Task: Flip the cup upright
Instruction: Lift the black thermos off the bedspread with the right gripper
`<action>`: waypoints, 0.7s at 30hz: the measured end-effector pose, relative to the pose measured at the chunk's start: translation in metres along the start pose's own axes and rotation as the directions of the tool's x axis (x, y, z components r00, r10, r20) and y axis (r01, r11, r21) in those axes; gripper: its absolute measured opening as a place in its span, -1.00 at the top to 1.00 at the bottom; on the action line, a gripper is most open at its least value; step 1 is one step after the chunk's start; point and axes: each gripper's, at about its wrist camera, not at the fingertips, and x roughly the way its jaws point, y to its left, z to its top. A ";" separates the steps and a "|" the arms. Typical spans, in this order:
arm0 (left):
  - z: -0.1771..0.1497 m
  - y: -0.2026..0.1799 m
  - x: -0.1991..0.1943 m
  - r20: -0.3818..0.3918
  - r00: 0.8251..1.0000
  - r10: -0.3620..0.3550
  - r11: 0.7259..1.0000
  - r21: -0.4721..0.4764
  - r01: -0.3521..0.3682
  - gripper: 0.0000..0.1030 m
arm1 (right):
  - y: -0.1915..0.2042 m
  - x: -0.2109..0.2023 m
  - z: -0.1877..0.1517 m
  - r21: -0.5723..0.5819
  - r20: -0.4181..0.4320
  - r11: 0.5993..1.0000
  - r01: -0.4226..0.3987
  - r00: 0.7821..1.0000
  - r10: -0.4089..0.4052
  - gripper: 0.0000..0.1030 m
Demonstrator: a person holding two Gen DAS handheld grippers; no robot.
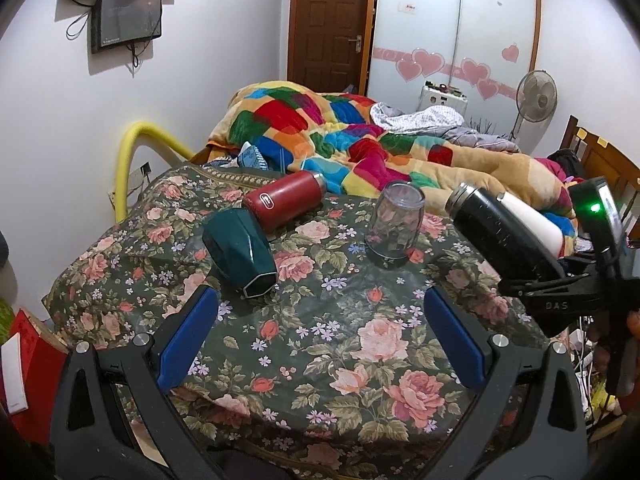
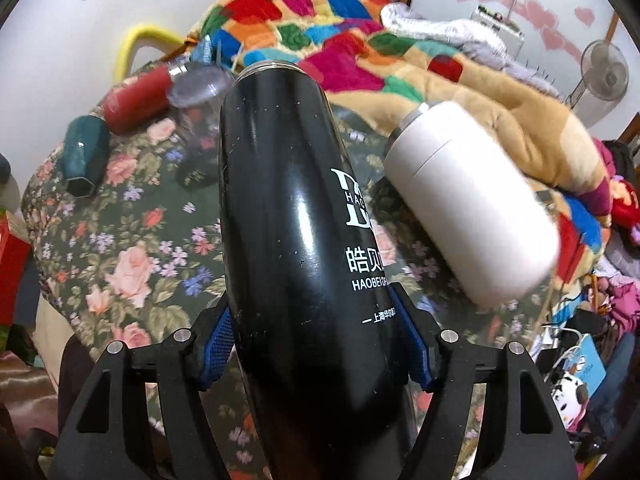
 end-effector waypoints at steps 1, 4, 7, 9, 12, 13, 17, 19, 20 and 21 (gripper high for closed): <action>0.000 0.000 -0.003 0.005 1.000 -0.002 1.000 0.000 0.002 -1.00 | 0.002 -0.006 0.000 -0.001 0.013 1.000 0.001 1.000 -0.001 -0.32; -0.001 0.000 -0.014 0.018 1.000 -0.005 1.000 0.001 0.005 -1.00 | 0.008 -0.027 -0.001 -0.005 0.054 1.000 -0.003 0.999 0.003 -0.32; -0.002 0.003 -0.022 0.030 1.000 -0.008 1.000 -0.001 0.008 -1.00 | 0.017 -0.045 -0.003 -0.020 0.092 1.000 -0.010 0.996 0.012 -0.32; -0.004 0.005 -0.027 0.036 0.999 -0.009 1.000 -0.004 0.009 -1.00 | 0.026 -0.056 -0.006 -0.036 0.115 0.999 -0.019 0.993 0.023 -0.32; -0.006 0.010 -0.033 0.045 0.999 -0.005 1.000 -0.007 0.005 -1.00 | 0.040 -0.067 -0.009 -0.065 0.139 0.997 -0.034 0.989 0.043 -0.32; -0.007 0.012 -0.035 0.047 0.999 -0.003 1.000 -0.009 0.003 -1.00 | 0.045 -0.068 -0.010 -0.075 0.144 0.996 -0.043 0.988 0.053 -0.32; -0.009 0.018 -0.038 0.044 0.999 -0.001 1.000 -0.016 0.002 -1.00 | 0.067 -0.061 -0.013 -0.113 0.140 0.989 -0.095 0.984 0.110 -0.32; -0.010 0.020 -0.039 0.043 0.999 0.004 1.000 -0.016 -0.003 -1.00 | 0.080 -0.050 -0.015 -0.126 0.118 0.983 -0.130 0.982 0.145 -0.32; -0.011 0.022 -0.039 0.043 0.999 0.007 1.000 -0.016 -0.006 -1.00 | 0.085 -0.046 -0.017 -0.130 0.110 0.982 -0.138 0.982 0.153 -0.32; -0.012 0.023 -0.039 0.042 0.999 0.009 1.000 -0.018 -0.008 -1.00 | 0.092 -0.038 -0.018 -0.139 0.095 0.980 -0.144 0.983 0.158 -0.32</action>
